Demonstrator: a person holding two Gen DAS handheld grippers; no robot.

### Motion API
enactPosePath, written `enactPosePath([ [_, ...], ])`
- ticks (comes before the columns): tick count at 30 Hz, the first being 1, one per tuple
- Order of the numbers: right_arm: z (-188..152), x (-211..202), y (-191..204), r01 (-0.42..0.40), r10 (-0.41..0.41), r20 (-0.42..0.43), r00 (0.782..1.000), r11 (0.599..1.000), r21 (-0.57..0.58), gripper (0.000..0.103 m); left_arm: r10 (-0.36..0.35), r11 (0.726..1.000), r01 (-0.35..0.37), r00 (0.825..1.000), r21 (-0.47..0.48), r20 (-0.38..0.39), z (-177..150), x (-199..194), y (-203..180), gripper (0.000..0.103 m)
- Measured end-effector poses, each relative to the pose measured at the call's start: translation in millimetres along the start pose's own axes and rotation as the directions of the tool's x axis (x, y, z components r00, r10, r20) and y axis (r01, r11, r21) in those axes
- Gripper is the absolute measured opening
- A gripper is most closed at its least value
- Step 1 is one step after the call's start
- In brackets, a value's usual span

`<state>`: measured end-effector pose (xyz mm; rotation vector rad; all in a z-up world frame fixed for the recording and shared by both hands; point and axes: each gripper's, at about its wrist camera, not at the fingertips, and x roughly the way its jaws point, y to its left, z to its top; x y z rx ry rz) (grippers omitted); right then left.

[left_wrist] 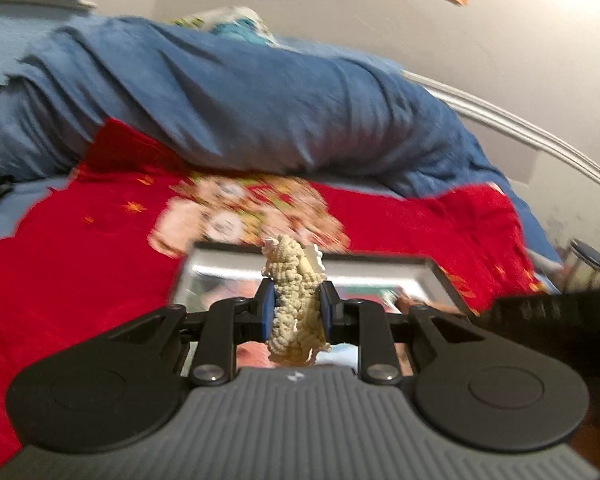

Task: Organize objects
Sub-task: 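Lower the held knitted item and packet over the textbook in the box lid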

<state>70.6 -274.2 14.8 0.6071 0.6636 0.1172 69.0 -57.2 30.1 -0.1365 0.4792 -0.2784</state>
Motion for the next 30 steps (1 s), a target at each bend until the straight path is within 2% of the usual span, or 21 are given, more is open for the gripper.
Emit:
enactPosePath([
  [5,10,-9,-14,0.035,-0.035,0.017,0.999,0.999,0.03,0.023,-0.054,0.997,0.057,0.998,0.055,-0.043,-16,12,-25,0.028],
  [10,11,-5,-25,0.088,-0.087,-0.012,0.996,0.995,0.054,0.023,-0.086,0.993,0.092,0.993,0.075,-0.081,-29,27,-42,0.028],
  [15,7,6,-27,0.111,-0.109,-0.041,0.993,0.992,0.055,0.023,-0.046,0.991,0.06,0.992,0.12,-0.114,-43,34,-46,0.028],
  [21,-2,13,-24,0.064,-0.061,-0.043,0.997,0.995,0.076,0.023,-0.022,0.997,0.031,0.991,0.07,-0.133,-43,39,-31,0.028],
  [30,-8,14,-18,0.07,-0.068,-0.053,0.996,0.996,0.052,0.023,0.018,0.998,-0.01,0.99,0.058,-0.142,-42,40,-23,0.029],
])
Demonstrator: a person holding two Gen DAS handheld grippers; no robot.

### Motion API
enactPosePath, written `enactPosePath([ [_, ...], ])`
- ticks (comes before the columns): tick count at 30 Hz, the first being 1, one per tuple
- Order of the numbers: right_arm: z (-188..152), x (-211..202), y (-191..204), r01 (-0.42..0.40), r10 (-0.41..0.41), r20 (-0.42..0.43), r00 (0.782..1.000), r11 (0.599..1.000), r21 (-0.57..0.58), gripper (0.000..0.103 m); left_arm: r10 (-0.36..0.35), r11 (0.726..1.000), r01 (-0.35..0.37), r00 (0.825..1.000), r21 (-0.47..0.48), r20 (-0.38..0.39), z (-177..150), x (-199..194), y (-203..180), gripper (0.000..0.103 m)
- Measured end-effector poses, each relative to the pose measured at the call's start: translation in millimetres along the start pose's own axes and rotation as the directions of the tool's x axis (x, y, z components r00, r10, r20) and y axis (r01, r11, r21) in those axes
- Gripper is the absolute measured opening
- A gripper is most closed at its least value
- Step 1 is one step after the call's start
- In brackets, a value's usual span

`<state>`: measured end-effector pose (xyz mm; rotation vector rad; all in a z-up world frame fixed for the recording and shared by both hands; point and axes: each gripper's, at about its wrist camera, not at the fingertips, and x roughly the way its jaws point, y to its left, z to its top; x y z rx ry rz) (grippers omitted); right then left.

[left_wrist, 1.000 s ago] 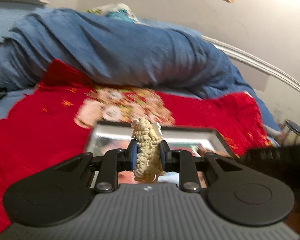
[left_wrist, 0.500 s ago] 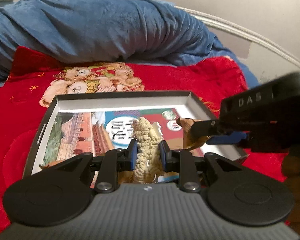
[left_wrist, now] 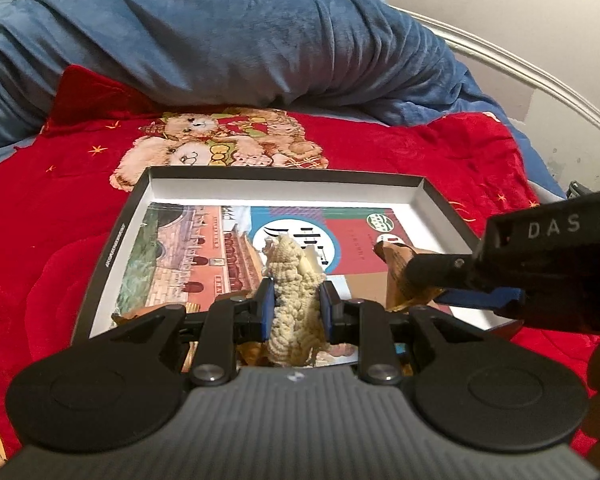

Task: Organize objects
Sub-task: 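Lower the held knitted item and packet over the textbook in the box lid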

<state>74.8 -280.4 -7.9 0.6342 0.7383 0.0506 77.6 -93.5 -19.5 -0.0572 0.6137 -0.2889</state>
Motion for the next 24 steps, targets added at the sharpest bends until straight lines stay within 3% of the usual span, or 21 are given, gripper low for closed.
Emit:
enactPosePath([
  [24,-7,11,4,0.012,-0.012,-0.03,0.999,1.0,-0.026,0.023,0.023,1.0,-0.023,1.0,-0.011,-0.009,0,3,5,0.029],
])
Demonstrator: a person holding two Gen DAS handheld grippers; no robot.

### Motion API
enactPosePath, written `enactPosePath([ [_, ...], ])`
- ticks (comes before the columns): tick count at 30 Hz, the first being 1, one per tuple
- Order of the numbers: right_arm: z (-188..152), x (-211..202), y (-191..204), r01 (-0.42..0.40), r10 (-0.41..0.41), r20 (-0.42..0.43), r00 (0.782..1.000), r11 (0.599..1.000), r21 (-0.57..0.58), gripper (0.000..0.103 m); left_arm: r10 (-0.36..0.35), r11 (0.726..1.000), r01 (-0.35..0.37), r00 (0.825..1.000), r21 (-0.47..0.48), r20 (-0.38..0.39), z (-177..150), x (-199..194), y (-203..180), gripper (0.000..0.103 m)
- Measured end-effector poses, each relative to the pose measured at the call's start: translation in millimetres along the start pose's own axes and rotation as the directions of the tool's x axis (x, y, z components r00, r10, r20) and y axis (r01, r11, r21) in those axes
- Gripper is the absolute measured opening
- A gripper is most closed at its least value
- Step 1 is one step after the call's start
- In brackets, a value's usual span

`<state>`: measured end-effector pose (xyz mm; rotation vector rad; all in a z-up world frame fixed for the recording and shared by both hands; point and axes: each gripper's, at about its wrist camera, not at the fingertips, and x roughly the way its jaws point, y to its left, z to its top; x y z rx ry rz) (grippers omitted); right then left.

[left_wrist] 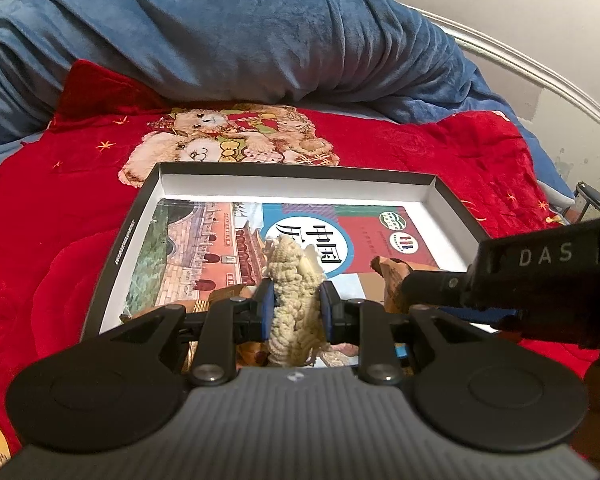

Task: Organize objects
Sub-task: 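Lower the held knitted item and packet over the textbook in the box lid, then open the left gripper to drop the cream knitted tie while the right releases its packet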

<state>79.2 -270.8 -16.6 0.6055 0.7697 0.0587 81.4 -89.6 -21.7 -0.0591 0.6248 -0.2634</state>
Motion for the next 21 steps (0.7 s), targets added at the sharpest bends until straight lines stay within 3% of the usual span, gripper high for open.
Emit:
enactPosePath([
  [21,-2.7,2.7,0.5,0.0,0.0,-0.009,1.0,1.0,-0.009,0.023,0.008,1.0,-0.007,1.0,0.006,-0.004,-1.3,2.0,0.3,0.029],
])
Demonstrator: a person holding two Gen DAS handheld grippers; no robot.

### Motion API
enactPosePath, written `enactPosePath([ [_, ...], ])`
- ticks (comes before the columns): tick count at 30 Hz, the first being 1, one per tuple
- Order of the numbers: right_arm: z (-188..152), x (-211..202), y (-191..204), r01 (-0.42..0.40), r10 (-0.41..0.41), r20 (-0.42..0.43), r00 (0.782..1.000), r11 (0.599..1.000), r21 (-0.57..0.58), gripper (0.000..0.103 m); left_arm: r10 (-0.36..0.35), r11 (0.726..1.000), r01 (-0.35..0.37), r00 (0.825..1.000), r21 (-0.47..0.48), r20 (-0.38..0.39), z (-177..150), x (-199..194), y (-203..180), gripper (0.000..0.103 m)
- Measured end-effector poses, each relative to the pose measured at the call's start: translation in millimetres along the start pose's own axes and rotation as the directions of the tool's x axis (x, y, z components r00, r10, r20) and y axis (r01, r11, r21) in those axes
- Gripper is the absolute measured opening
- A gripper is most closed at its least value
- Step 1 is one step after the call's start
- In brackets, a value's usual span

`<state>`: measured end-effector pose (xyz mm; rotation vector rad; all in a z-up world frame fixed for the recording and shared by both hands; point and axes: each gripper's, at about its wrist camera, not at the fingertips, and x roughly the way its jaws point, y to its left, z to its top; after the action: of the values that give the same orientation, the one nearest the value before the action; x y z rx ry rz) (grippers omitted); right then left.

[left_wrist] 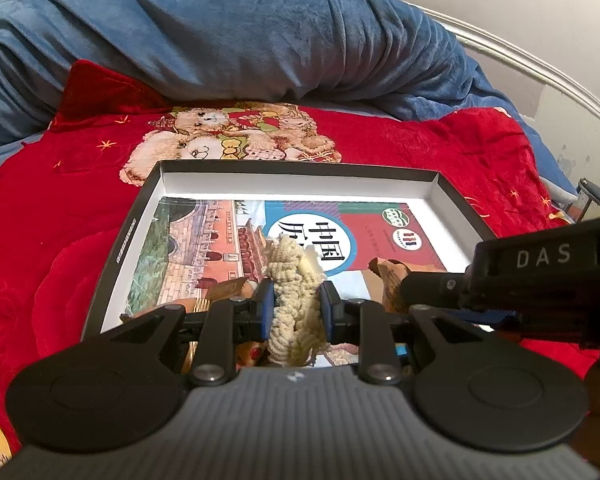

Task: Organize objects
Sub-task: 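Open the left gripper to drop the cream knitted tie while the right releases its packet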

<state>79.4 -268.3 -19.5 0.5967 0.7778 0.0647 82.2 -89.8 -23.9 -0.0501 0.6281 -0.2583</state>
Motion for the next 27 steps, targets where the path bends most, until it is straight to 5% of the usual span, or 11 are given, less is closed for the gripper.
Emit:
enactPosePath([
  [27,-0.2,3.8,-0.6,0.006,-0.007,-0.02,1.0,1.0,-0.004,0.023,0.005,1.0,-0.005,1.0,0.024,-0.007,-6.2,2.3,-4.0,0.03],
])
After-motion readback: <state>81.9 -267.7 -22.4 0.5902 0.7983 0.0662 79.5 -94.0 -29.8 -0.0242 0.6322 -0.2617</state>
